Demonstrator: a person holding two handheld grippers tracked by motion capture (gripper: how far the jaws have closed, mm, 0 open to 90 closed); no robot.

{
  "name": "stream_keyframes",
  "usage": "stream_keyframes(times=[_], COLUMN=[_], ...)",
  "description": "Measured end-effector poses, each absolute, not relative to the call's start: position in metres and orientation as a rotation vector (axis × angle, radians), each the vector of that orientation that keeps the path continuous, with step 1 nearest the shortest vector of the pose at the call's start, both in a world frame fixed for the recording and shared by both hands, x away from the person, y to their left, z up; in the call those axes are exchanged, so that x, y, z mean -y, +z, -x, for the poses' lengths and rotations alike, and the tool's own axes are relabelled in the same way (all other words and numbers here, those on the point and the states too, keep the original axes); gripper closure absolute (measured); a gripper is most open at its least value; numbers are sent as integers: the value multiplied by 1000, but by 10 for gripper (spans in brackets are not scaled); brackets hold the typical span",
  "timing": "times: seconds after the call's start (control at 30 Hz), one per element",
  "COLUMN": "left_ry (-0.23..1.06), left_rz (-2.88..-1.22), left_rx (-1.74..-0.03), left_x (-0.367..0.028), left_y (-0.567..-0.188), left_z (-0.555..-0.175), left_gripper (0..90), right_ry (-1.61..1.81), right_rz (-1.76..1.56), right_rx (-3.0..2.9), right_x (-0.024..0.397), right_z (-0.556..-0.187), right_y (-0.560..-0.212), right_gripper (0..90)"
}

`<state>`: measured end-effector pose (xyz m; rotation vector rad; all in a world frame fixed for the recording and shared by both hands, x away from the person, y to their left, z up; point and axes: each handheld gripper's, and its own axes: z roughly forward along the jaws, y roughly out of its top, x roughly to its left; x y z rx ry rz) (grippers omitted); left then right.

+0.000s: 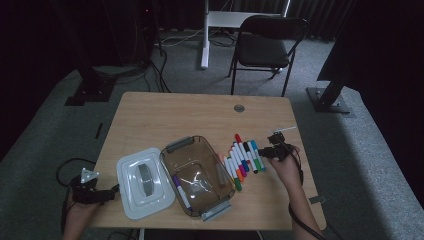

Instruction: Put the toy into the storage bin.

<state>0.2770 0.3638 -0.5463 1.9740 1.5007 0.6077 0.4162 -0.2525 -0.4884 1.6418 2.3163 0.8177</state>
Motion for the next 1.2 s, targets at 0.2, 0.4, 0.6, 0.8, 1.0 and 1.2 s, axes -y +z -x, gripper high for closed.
stream_keyframes(times=[0.2, 0.4, 0.6, 0.8, 1.0, 1.2], left_ry=[608, 609, 609, 609, 609, 609], left_rz=[-1974, -1972, -1972, -1973, -1972, -1973], left_rx=[-1502, -1503, -1503, -1503, -1503, -1503], left_x=[-364, -364, -364, -364, -363, -364], left_y=[-546, -546, -546, -546, -546, -546], left_z=[-277, -277, -277, -277, -277, -277], left_gripper=[8, 8, 8, 8, 8, 8], right_ry=[792, 769, 744, 723, 706, 701], right_rz=[-1675, -1709, -1734, -1747, -1734, -1777], right_rx=[-2331, -2319, -2315, -2292, -2284, -2260], right_x=[250, 251, 252, 254, 253, 255], right_z=[-424, -430, -433, -434, -435, -433], right_y=[-503, -510, -515, -517, -517, -514], right_gripper=[656, 670, 717, 718, 759, 767])
